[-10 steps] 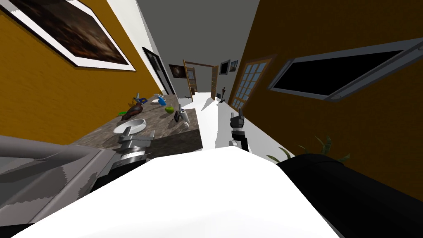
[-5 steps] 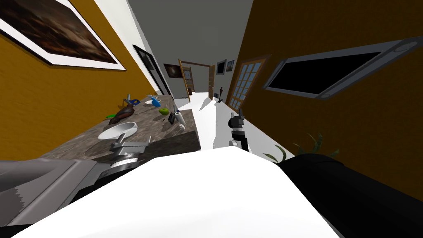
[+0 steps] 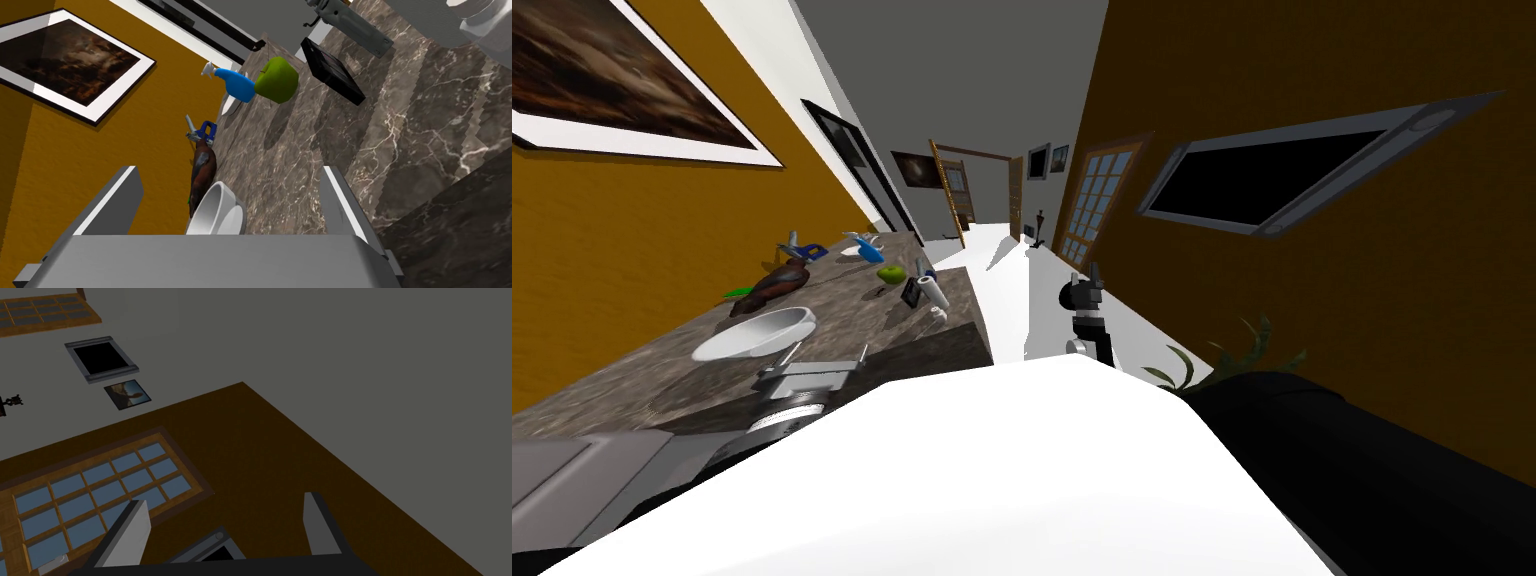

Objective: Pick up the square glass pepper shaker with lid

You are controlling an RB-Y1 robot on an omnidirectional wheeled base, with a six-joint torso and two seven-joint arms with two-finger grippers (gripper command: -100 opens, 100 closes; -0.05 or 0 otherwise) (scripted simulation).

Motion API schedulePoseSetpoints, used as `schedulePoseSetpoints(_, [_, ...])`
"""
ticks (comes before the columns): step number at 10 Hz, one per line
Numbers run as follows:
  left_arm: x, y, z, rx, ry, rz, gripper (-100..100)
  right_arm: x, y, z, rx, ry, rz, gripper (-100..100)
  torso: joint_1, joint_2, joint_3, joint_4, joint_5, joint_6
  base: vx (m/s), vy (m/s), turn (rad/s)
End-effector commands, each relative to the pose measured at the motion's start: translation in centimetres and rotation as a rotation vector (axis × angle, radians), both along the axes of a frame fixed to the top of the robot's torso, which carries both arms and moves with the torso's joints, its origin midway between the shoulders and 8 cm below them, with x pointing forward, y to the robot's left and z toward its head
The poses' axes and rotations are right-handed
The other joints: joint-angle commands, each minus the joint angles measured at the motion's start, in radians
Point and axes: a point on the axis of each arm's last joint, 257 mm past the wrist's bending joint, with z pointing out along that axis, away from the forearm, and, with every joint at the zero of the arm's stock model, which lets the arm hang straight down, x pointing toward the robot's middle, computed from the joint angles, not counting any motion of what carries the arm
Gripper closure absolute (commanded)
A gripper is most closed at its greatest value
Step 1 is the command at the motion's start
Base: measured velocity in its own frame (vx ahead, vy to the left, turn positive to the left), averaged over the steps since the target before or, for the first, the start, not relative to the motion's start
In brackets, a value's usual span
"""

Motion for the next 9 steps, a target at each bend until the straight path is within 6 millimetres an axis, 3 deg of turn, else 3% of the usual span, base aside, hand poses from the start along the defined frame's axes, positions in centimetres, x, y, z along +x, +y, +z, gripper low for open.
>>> schedulePoseSetpoints(1, [-1.0,0.7,-1.0,-0.047,0.019,0.014,-100,0.0,0.0,0.0,0.0,0.0,0.0,0,0.0,0.0,0.0,0.0,0.0,0.0,0.045,-0.046,-0.067])
schedulePoseSetpoints(4, [-4.1,2.4,-3.4,-0.153,0.098,0.06,-100,0.0,0.0,0.0,0.0,0.0,0.0,0,0.001,0.0,0.0,0.0,0.0,0.0,0.054,-0.057,-0.117])
schedulePoseSetpoints(5, [-4.1,2.4,-3.4,-0.175,0.089,0.064,-100,0.0,0.0,0.0,0.0,0.0,0.0,0,0.001,0.0,0.0,0.0,0.0,0.0,0.056,-0.044,-0.072])
schedulePoseSetpoints(6, [-5.8,3.2,-4.6,-0.218,0.132,0.089,-100,0.0,0.0,0.0,0.0,0.0,0.0,0,0.001,0.0,0.0,0.0,0.0,0.0,0.079,-0.053,-0.167])
schedulePoseSetpoints(7, [-5.8,3.2,-4.6,-0.24,0.123,0.094,-100,0.0,0.0,0.0,0.0,0.0,0.0,0,0.001,-0.001,-0.001,0.0,0.0,0.0,0.064,-0.034,-0.07])
schedulePoseSetpoints(8, [-7.6,3.8,-5.8,-0.285,0.164,0.122,-100,0.0,0.0,0.0,0.0,0.0,0.0,0,0.002,-0.001,-0.001,0.0,0.0,0.0,0.079,-0.031,-0.143])
schedulePoseSetpoints(9, [-7.6,3.8,-5.8,-0.305,0.156,0.126,-100,0.0,0.0,0.0,0.0,0.0,0.0,0,0.002,-0.001,-0.001,0.0,0.001,0.0,0.067,-0.024,-0.098])
